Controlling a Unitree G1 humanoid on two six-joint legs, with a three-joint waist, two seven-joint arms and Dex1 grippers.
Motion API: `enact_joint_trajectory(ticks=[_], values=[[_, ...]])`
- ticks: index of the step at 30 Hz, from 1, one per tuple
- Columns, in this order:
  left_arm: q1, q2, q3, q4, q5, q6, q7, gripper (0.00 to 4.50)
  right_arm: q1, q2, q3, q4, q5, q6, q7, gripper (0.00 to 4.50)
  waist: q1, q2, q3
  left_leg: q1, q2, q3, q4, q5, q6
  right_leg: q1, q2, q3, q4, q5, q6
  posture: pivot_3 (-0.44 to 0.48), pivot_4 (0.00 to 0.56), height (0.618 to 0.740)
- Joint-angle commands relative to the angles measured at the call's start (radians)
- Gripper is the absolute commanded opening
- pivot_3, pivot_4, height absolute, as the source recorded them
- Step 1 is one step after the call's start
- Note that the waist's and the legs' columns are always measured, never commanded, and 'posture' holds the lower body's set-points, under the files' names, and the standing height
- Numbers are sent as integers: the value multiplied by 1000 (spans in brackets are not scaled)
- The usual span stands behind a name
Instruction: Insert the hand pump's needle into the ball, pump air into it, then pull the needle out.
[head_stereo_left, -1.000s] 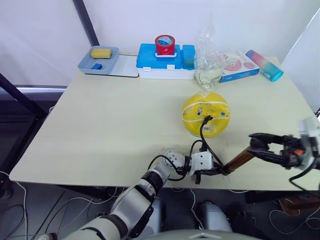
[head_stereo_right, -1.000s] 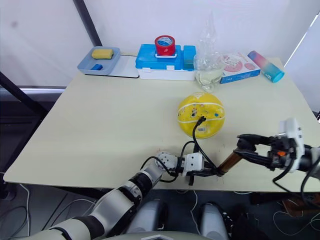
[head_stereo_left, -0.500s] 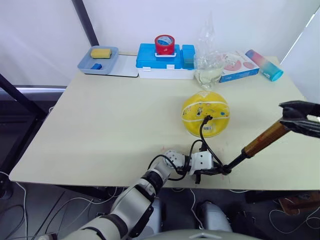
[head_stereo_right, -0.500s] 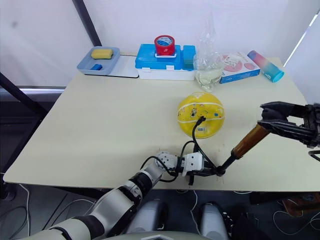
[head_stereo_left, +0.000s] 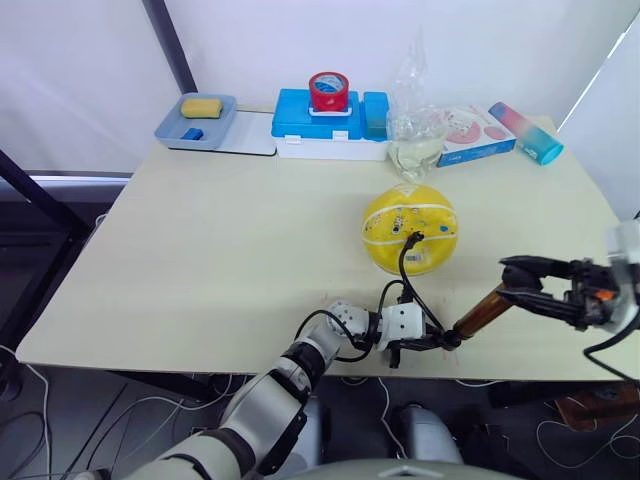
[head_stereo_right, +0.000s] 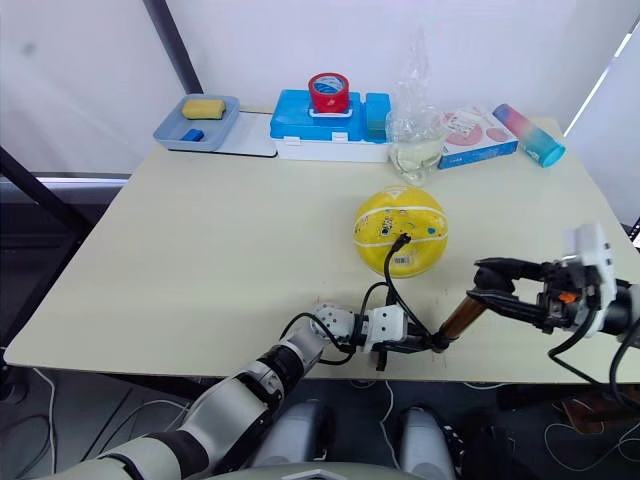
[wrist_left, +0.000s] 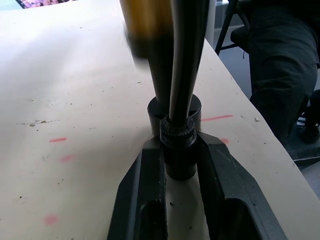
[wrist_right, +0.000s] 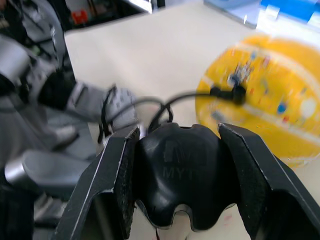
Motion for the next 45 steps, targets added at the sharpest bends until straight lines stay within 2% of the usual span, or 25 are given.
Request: enact_joint_trajectory(ticks=[1, 7, 14, 21, 23, 27, 30, 32, 38, 41, 45], values=[[30, 41, -29, 71, 71, 44, 3, 378, 12, 14, 20, 60, -100, -68, -25, 2000, 0, 1, 0, 0, 0, 0, 0, 0, 0, 0, 0, 0, 0, 0, 0, 0, 150, 739], [31, 47, -27, 71, 70, 43, -2, 378, -28, -38, -95, 35, 13, -23, 7, 2000, 0, 3, 1, 0, 0, 0, 0, 0, 0, 0, 0, 0, 0, 0, 0, 0, 150, 739], [30, 50, -27, 74, 71, 41, -9, 378, -86, -197, -307, 11, 215, 175, 43, 2000, 1, 10, 6, -1, -1, 1, 0, 0, 1, 0, -1, 0, 0, 2, -3, 0, 150, 739], [30, 52, -29, 77, 72, 39, -16, 378, -181, -293, -420, 28, 362, 339, 6, 2000, 0, 9, 8, -1, -1, 1, 0, 0, 0, 0, -2, 0, 0, 0, 0, 0, 150, 739], [29, 53, -28, 78, 72, 39, -18, 378, -191, -290, -414, 18, 375, 360, -7, 2000, 1, 9, 8, -1, 0, 1, 0, 0, 0, -1, -2, 0, 0, 0, 0, 0, 150, 739], [26, 51, -27, 79, 73, 40, -17, 378, -119, -229, -336, -40, 289, 328, -1, 2000, 0, 9, 8, -2, 0, 1, 0, 0, 0, -1, -1, 0, -1, 0, 0, 0, 150, 739], [26, 48, -28, 78, 73, 43, -15, 378, -21, -163, -211, -61, 134, 207, 17, 2000, 1, 2, 4, -1, 0, 0, 0, 0, 0, 0, 0, -1, -1, 0, 0, 0, 150, 739], [27, 47, -28, 77, 72, 44, -14, 378, 8, -118, -140, -42, 52, 127, 6, 2000, -1, 2, 4, -1, 0, 0, 0, 0, 0, 0, 0, -1, -1, 0, 0, 0, 150, 739], [29, 52, -30, 74, 73, 43, -15, 378, 35, -43, 4, 28, -100, -43, 6, 2000, 0, 1, 3, 0, 0, 0, 0, 0, 0, 0, 0, 0, 0, 0, 0, 0, 150, 739], [29, 52, -31, 74, 74, 43, -15, 378, 24, -27, 22, 37, -94, -61, 5, 2000, -1, 2, 3, 0, 0, 0, 0, 0, 1, 0, 0, 0, 0, 0, 0, 0, 150, 739], [30, 53, -32, 76, 76, 40, -16, 378, -13, -40, -24, 34, -33, -46, 17, 2000, 0, 2, 3, 0, 0, 0, 0, 0, 0, 0, 0, 0, 0, 0, 0, 0, 150, 739]])
